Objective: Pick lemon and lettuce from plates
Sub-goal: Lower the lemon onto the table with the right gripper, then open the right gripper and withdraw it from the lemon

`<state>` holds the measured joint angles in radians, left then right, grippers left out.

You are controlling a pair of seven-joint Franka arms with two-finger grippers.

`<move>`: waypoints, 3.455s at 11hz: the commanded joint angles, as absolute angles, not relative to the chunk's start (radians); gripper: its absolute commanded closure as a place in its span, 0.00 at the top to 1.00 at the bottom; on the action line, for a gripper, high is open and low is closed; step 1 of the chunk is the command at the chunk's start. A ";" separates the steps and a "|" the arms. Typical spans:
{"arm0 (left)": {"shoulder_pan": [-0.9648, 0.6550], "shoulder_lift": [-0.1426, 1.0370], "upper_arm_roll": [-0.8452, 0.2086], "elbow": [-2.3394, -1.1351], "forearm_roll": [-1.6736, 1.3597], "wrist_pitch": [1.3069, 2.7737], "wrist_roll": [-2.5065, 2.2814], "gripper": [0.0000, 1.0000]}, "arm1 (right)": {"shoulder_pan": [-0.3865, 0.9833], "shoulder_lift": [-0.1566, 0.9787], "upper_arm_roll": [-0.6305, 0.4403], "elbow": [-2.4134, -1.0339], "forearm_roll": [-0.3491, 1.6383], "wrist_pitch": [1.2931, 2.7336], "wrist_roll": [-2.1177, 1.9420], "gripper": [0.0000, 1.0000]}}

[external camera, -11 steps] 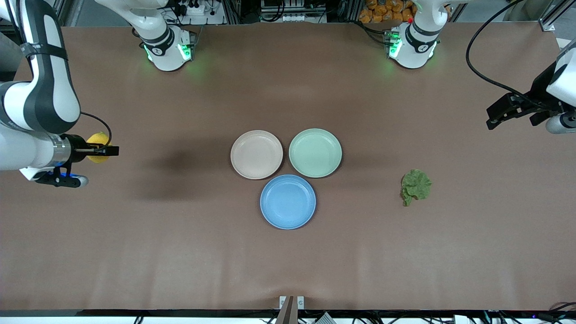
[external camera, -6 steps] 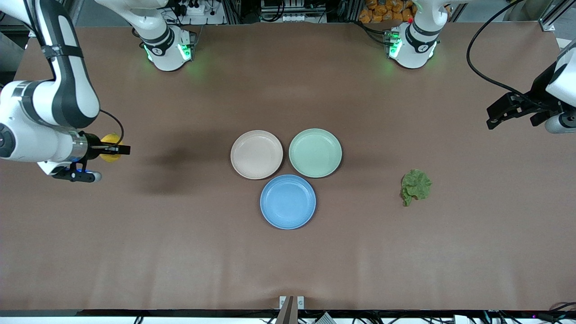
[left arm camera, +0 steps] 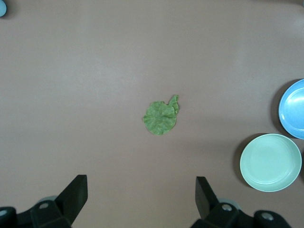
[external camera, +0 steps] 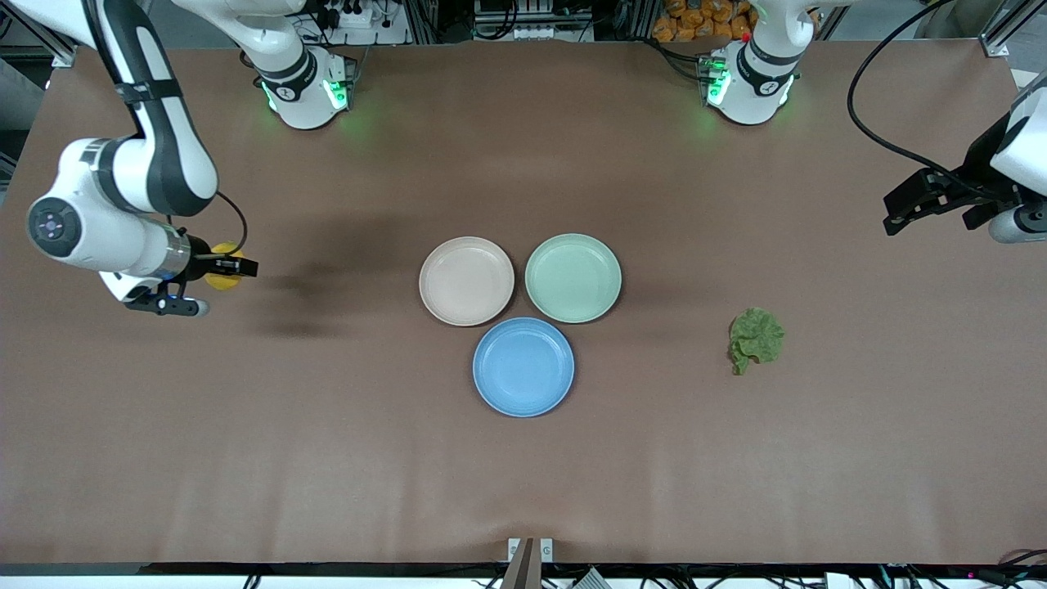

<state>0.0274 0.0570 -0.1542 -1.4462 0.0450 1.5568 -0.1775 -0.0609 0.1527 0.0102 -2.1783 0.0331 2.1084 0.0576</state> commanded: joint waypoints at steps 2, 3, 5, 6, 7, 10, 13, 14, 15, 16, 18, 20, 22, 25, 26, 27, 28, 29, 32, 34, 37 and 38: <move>0.029 0.038 -0.150 -1.463 0.021 1.555 -0.150 1.00 | -0.061 0.115 0.015 -2.303 0.040 2.246 0.058 0.40; 0.028 0.038 -0.150 -1.463 0.021 1.555 -0.150 1.00 | -0.063 0.130 0.015 -2.306 0.040 2.261 0.058 0.40; 0.028 0.041 -0.150 -1.463 0.021 1.555 -0.150 1.00 | -0.069 0.167 0.015 -2.336 0.040 2.354 0.048 0.40; 0.028 0.044 -0.150 -1.465 0.021 1.555 -0.150 1.00 | -0.069 0.195 0.015 -2.336 0.038 2.385 0.048 0.40; 0.028 0.044 -0.150 -1.463 0.021 1.555 -0.150 1.00 | -0.069 0.216 0.015 -2.336 0.040 2.416 0.048 0.40; 0.025 0.046 -0.150 -1.465 0.020 1.555 -0.150 1.00 | -0.075 0.247 0.015 -2.336 0.038 2.422 0.035 0.41; 0.029 0.046 -0.152 -1.465 -0.001 1.555 -0.149 1.00 | -0.106 0.291 0.015 -2.335 0.040 2.444 0.025 0.42; 0.031 0.046 -0.152 -1.465 -0.005 1.555 -0.149 1.00 | -0.106 0.294 0.015 -2.333 0.040 2.444 0.022 0.44; 0.032 0.046 -0.152 -1.465 -0.003 1.555 -0.147 1.00 | -0.109 0.310 0.017 -2.332 0.041 2.447 0.021 0.44; 0.031 0.045 -0.150 -1.465 -0.005 1.555 -0.144 1.00 | -0.109 0.328 0.017 -2.332 0.043 2.473 0.020 0.47; 0.029 0.044 -0.152 -1.465 -0.003 1.555 -0.147 1.00 | -0.107 0.351 0.017 -2.332 0.044 2.494 0.020 0.47; 0.031 0.041 -0.152 -1.467 -0.002 1.551 -0.144 1.00 | -0.109 0.373 0.017 -2.332 0.043 2.516 0.020 0.47; 0.031 0.043 -0.150 -1.468 -0.002 1.551 -0.144 1.00 | -0.112 0.380 0.017 -2.327 0.046 2.516 0.021 0.62; 0.028 0.044 -0.150 -1.465 0.005 1.551 -0.144 1.00 | -0.143 0.397 0.018 -2.306 0.048 2.502 -0.020 1.00; 0.026 0.046 -0.150 -1.465 0.009 1.551 -0.147 1.00 | -0.143 0.391 0.018 -2.296 0.048 2.478 -0.026 1.00; 0.025 0.048 -0.152 -1.465 0.012 1.551 -0.146 1.00 | -0.143 0.384 0.018 -2.263 0.048 2.411 -0.025 1.00; 0.025 0.048 -0.152 -1.465 0.012 1.551 -0.143 1.00 | -0.141 0.383 0.018 -2.208 0.049 2.313 -0.020 1.00; 0.023 0.048 -0.152 -1.465 0.012 1.551 -0.135 1.00 | -0.140 0.379 0.020 -2.166 0.049 2.237 -0.017 1.00; 0.025 0.048 -0.150 -1.465 0.012 1.551 -0.133 1.00 | -0.138 0.365 0.018 -2.041 0.057 2.056 -0.015 1.00; 0.023 0.048 -0.150 -1.466 0.014 1.551 -0.135 1.00 | -0.137 0.362 0.017 -1.946 0.061 1.938 -0.015 1.00; 0.029 0.048 -0.149 -1.465 0.015 1.551 -0.135 1.00 | -0.133 0.361 0.017 -1.780 0.054 1.766 -0.018 1.00; 0.029 0.049 -0.149 -1.465 0.015 1.551 -0.135 1.00 | -0.132 0.354 0.017 -1.711 0.052 1.706 -0.018 1.00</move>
<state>0.0266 0.0580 -0.1533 -1.4585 0.0203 1.5568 -0.1559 -0.1261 0.3646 0.0090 -1.8398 0.0419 1.8268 -0.0040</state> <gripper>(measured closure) 0.000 0.000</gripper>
